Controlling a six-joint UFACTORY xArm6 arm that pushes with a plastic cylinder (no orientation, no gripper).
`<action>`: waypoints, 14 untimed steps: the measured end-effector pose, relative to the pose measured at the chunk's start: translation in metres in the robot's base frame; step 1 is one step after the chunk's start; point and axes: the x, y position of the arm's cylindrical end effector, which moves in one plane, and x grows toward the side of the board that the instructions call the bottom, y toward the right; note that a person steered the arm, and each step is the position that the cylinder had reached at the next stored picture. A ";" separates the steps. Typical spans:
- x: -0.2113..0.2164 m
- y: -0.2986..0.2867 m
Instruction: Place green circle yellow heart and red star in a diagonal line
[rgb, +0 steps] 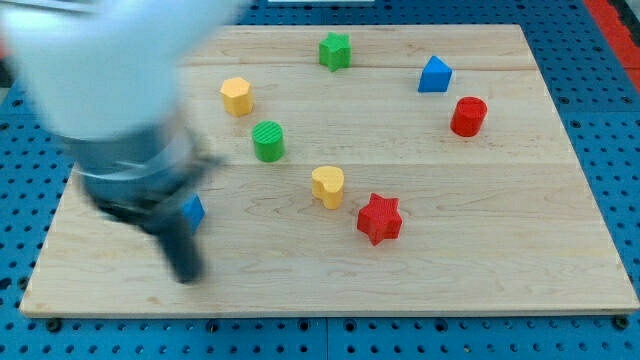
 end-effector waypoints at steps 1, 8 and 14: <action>-0.030 -0.095; -0.262 0.048; -0.177 0.201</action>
